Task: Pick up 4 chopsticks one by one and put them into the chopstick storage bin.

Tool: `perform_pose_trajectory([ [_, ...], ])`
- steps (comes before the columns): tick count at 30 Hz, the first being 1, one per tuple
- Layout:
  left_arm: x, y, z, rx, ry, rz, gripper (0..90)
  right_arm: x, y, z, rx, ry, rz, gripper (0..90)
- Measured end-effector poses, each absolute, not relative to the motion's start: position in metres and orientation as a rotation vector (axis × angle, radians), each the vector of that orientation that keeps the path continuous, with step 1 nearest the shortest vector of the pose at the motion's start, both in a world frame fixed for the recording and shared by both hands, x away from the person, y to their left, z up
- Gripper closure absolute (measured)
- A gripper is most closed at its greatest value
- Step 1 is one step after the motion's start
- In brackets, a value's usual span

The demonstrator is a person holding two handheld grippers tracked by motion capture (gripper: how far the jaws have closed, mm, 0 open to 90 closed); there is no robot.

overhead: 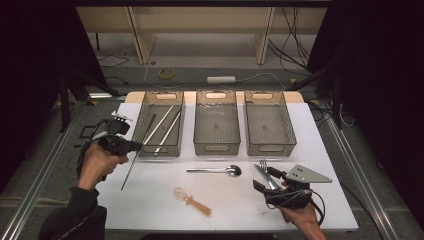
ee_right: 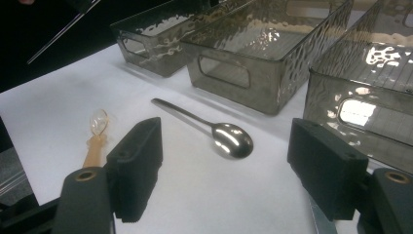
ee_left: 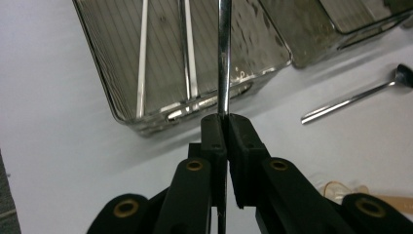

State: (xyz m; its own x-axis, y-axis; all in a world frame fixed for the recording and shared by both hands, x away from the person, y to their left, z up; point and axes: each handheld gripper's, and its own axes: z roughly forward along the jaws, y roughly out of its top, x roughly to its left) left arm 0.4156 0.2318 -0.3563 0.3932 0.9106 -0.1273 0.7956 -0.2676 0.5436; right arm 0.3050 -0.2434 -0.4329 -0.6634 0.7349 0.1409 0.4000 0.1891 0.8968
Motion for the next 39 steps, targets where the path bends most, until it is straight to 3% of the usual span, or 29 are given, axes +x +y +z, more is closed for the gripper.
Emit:
perform_pose_trajectory([
  [12,0.455,0.229,-0.33,2.09,1.443,0.347,85.5,0.305,-0.246,-0.432,1.07,2.146,1.474,29.8],
  [39,0.519,0.229,-0.323,2.047,1.478,0.413,85.5,0.305,-0.246,-0.433,1.072,2.148,1.479,29.8],
])
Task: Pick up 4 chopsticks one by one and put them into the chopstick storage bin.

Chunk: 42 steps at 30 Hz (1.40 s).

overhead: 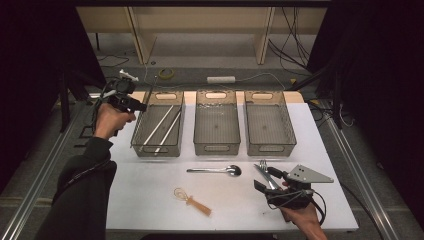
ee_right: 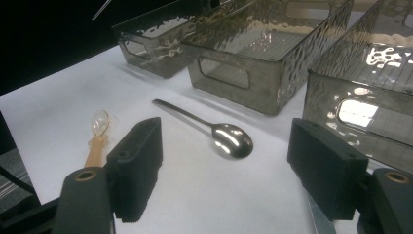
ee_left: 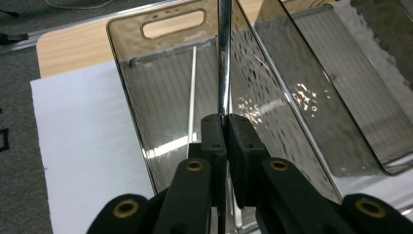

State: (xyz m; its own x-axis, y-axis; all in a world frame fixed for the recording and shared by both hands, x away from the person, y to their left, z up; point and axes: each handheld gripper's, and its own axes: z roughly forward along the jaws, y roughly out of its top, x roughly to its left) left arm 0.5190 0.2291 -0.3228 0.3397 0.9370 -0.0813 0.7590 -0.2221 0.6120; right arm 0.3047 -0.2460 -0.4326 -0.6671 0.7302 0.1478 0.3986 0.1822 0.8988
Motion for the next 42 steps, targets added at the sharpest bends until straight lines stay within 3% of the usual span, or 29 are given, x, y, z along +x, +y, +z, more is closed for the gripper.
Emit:
perform_pose_trajectory([
  [24,0.541,0.222,-0.343,2.009,1.477,0.493,88.8,0.304,-0.246,-0.433,1.074,2.152,1.481,29.8],
  [25,0.54,0.221,-0.344,2.011,1.471,0.486,77.4,0.304,-0.247,-0.433,1.074,2.152,1.483,29.8],
  [28,0.54,0.217,-0.343,2.007,1.464,0.466,64.9,0.305,-0.247,-0.433,1.079,2.152,1.482,29.8],
  [42,0.521,0.214,-0.335,1.95,1.407,0.363,37.6,0.304,-0.246,-0.433,1.073,2.15,1.478,29.8],
])
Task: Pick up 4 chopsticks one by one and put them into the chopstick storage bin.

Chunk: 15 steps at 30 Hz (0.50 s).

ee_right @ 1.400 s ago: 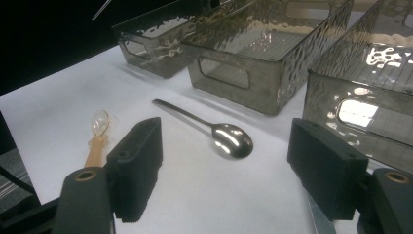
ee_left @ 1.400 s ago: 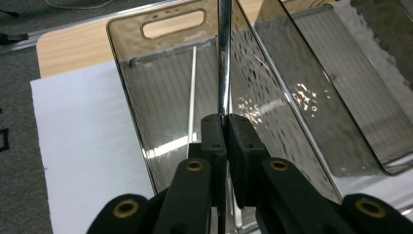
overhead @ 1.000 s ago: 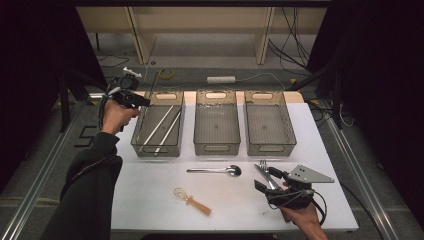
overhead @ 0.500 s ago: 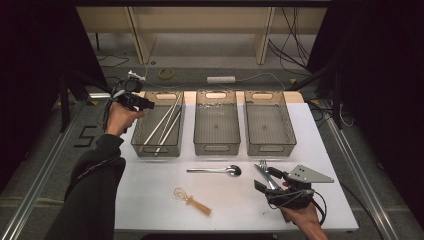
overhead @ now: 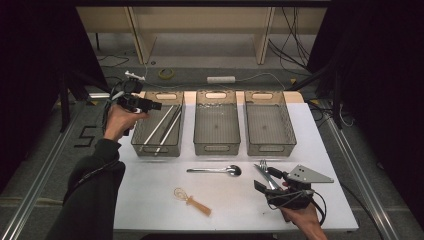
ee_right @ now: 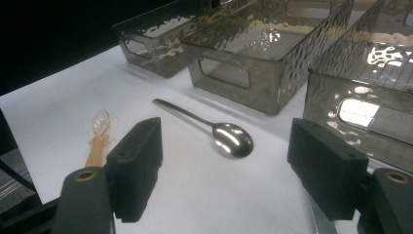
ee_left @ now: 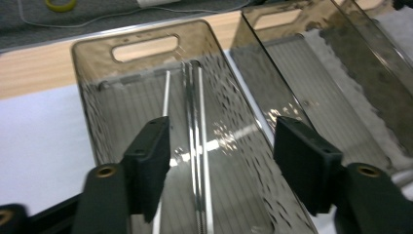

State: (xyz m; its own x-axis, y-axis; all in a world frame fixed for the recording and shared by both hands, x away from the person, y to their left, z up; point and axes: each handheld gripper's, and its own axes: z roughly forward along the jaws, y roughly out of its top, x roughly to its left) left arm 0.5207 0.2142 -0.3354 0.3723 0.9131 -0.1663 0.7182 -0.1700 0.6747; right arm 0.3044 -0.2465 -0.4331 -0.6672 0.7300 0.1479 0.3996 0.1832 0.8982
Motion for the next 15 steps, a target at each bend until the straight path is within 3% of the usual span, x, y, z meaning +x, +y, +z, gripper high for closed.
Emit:
perform_pose_trajectory([
  [8,0.486,0.22,-0.344,1.885,1.356,0.335,28.4,0.305,-0.246,-0.433,1.073,2.148,1.472,29.8],
  [15,0.454,0.219,-0.363,1.879,1.305,0.286,26.4,0.304,-0.247,-0.433,1.072,2.148,1.471,29.8],
])
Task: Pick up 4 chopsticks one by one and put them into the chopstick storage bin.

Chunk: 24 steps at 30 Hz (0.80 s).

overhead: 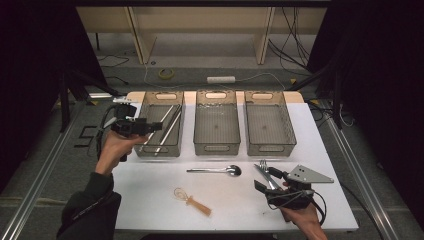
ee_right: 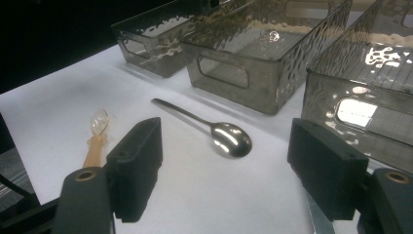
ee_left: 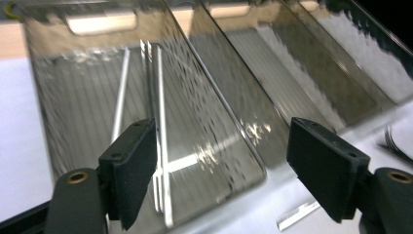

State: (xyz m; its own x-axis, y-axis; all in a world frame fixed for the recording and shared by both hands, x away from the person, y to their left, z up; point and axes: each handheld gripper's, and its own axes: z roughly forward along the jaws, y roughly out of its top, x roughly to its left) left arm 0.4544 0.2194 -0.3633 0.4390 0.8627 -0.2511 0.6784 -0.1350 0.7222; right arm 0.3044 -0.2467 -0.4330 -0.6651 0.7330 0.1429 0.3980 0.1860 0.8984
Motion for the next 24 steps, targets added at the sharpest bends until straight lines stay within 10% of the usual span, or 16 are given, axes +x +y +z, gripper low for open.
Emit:
perform_pose_trajectory([
  [24,0.408,0.205,-0.369,1.961,1.206,0.336,22.3,0.304,-0.245,-0.432,1.059,2.151,1.469,29.8],
])
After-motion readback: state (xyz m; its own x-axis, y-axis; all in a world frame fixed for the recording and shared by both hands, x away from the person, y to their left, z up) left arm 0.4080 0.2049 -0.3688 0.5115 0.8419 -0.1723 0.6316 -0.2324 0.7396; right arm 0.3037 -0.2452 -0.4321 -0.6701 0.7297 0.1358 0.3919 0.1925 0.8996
